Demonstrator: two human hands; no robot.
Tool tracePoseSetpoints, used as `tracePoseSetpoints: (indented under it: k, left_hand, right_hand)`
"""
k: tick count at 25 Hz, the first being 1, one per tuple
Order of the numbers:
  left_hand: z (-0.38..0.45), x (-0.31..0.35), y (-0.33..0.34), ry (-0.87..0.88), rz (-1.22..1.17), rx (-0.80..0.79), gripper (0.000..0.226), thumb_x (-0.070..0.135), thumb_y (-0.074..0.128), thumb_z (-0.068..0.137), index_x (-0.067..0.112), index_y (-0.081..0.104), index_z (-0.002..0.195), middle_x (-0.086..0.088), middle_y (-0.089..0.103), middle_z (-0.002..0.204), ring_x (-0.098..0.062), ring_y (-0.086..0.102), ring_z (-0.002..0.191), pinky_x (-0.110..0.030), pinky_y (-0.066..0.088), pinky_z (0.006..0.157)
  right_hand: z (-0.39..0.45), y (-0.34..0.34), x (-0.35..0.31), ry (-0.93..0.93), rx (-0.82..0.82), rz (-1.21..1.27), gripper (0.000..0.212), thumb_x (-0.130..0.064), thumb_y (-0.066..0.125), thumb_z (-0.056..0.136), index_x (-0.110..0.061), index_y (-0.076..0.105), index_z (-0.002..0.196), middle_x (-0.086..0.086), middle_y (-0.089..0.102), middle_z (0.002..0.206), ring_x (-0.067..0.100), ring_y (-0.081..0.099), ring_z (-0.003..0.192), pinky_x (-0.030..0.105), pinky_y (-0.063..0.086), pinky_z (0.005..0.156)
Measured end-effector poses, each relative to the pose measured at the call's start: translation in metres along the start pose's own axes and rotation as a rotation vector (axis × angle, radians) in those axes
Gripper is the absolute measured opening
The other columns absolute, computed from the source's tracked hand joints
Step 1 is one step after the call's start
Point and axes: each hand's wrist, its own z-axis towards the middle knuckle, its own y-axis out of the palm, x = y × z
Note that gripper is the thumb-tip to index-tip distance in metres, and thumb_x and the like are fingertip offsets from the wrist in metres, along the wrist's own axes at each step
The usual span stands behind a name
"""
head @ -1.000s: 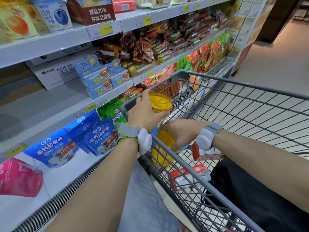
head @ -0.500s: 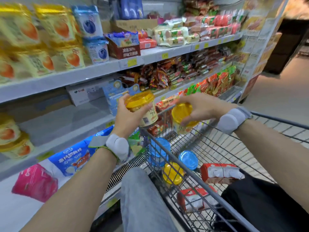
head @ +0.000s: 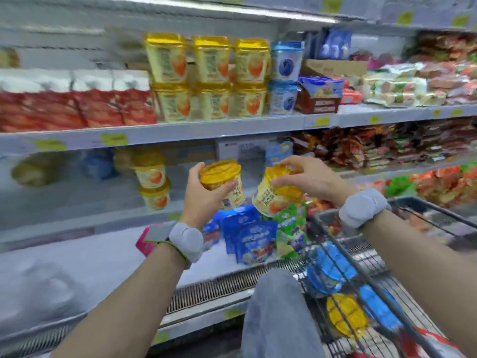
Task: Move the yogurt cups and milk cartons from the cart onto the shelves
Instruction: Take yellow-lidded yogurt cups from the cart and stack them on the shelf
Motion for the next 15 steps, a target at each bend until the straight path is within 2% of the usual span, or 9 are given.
tracePoseSetpoints:
  k: [3, 6, 9, 11, 13, 15]
  left_hand:
    - [0.009, -0.021, -0.043, -0.018, 0.024, 0.075, 0.092, 0.022, 0.091, 0.074, 0.017, 0.037, 0.149, -0.003, 0.056, 0.136, -0.017, 0.06, 0.117, -0.026, 0.05, 0.092]
    - [0.014, -0.038, -0.077, -0.006, 0.022, 0.144, 0.09, 0.023, 0.09, 0.075, 0.025, 0.039, 0.148, -0.001, 0.054, 0.139, -0.019, 0.058, 0.125, -0.03, 0.054, 0.094]
    - [0.026, -0.056, -0.098, 0.025, 0.058, 0.195, 0.083, 0.02, 0.088, 0.076, 0.03, 0.041, 0.144, 0.001, 0.054, 0.139, -0.016, 0.056, 0.125, -0.016, 0.054, 0.085]
    - [0.032, -0.063, -0.104, 0.041, 0.08, 0.197, 0.086, 0.02, 0.088, 0.077, 0.028, 0.039, 0.148, 0.005, 0.052, 0.139, -0.01, 0.055, 0.123, -0.01, 0.054, 0.082]
    - [0.039, -0.071, -0.11, 0.057, 0.104, 0.192, 0.089, 0.023, 0.088, 0.076, 0.027, 0.039, 0.15, 0.008, 0.053, 0.139, -0.006, 0.055, 0.123, -0.015, 0.055, 0.088]
    - [0.045, -0.074, -0.114, 0.085, 0.119, 0.159, 0.09, 0.025, 0.091, 0.073, 0.023, 0.042, 0.148, 0.005, 0.057, 0.138, -0.008, 0.058, 0.124, -0.025, 0.057, 0.095]
  right_hand:
    - [0.031, 0.05, -0.022, 0.009, 0.01, 0.109, 0.084, -0.067, 0.079, 0.056, -0.025, 0.065, 0.127, 0.002, 0.065, 0.119, 0.021, 0.062, 0.11, 0.039, 0.053, 0.091]
    - [0.055, 0.096, -0.033, 0.011, 0.039, 0.253, 0.086, -0.067, 0.078, 0.051, -0.025, 0.066, 0.125, 0.002, 0.067, 0.117, 0.019, 0.066, 0.104, 0.036, 0.057, 0.078]
    - [0.082, 0.136, -0.039, 0.012, 0.067, 0.338, 0.078, -0.064, 0.079, 0.059, -0.027, 0.064, 0.127, 0.0, 0.065, 0.121, 0.019, 0.064, 0.107, 0.044, 0.058, 0.088]
    - [0.101, 0.156, -0.039, 0.004, 0.093, 0.333, 0.073, -0.059, 0.079, 0.068, -0.026, 0.061, 0.13, -0.001, 0.064, 0.122, 0.02, 0.062, 0.108, 0.043, 0.056, 0.091]
    - [0.124, 0.173, -0.04, 0.005, 0.127, 0.33, 0.07, -0.056, 0.079, 0.073, -0.023, 0.061, 0.132, 0.001, 0.064, 0.12, 0.022, 0.062, 0.107, 0.041, 0.056, 0.09]
    - [0.143, 0.186, -0.041, -0.005, 0.143, 0.319, 0.071, -0.058, 0.077, 0.074, -0.02, 0.061, 0.132, 0.002, 0.066, 0.118, 0.022, 0.063, 0.106, 0.039, 0.055, 0.089]
